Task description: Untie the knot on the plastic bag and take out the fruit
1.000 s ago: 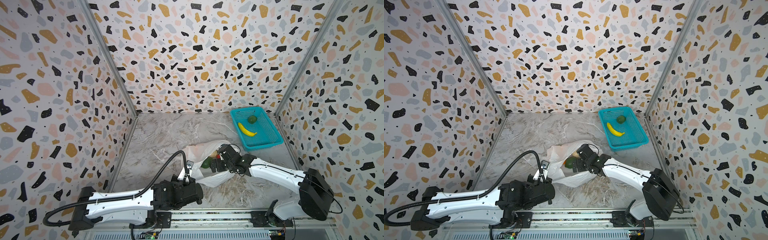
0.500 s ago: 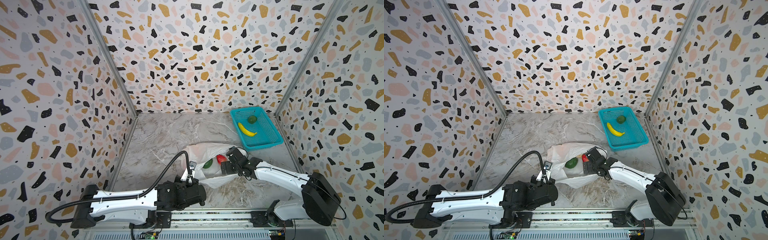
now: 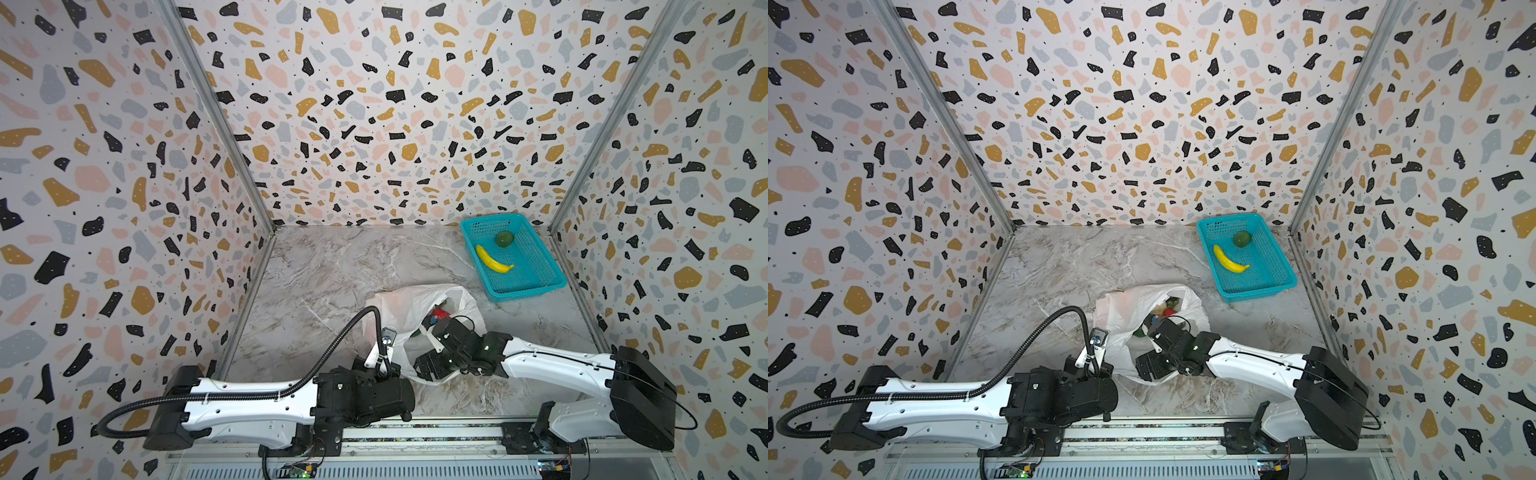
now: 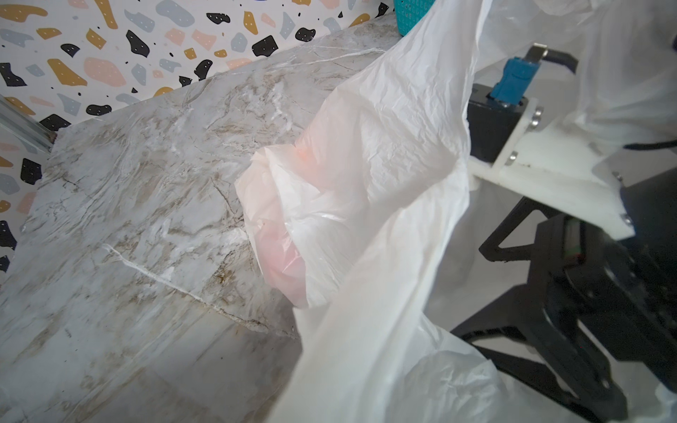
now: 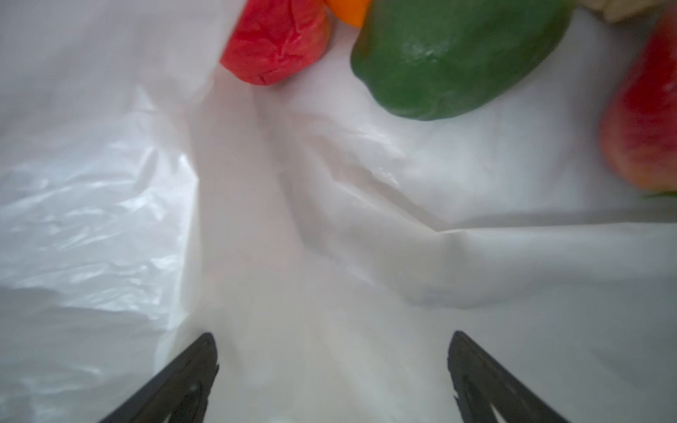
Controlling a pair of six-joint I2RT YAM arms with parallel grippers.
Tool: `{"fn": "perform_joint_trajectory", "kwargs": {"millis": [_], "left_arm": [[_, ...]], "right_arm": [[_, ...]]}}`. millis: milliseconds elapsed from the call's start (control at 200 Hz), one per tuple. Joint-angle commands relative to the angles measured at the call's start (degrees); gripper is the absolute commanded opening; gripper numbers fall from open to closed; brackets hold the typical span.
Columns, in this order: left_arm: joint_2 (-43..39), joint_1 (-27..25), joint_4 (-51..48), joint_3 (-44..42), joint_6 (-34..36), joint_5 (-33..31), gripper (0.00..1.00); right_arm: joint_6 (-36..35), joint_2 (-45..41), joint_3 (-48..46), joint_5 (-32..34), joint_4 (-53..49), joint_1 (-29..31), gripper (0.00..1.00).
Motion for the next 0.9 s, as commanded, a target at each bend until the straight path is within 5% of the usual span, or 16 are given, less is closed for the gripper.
{"fn": "perform_joint_trajectory", "kwargs": {"millis": [0,275,531,896], "left_arm": [[0.3,-1.0,-1.2,2.0,-2.9,-2.4,0.00],[0.3,-3.0,-4.1,2.9,-6.2,-5.5,0.00],[0.4,-4.2,-8.1,5.7,-7.2,-10.6,0.00],[0.1,-5.4,-5.4,4.3,-6.4,-11.1,0.00]], "right_arm": [[0.7,-2.3,-4.4,5.1,0.7,3.4,0.99],[1.0,0.8,-9.7,11.2,6.4,5.4,0.99],[0.4,1.0,0.6,10.2,1.2,5.5,0.99],[4.8,4.9,10.5,-1.6,-5.0,0.1,0.99]]}}
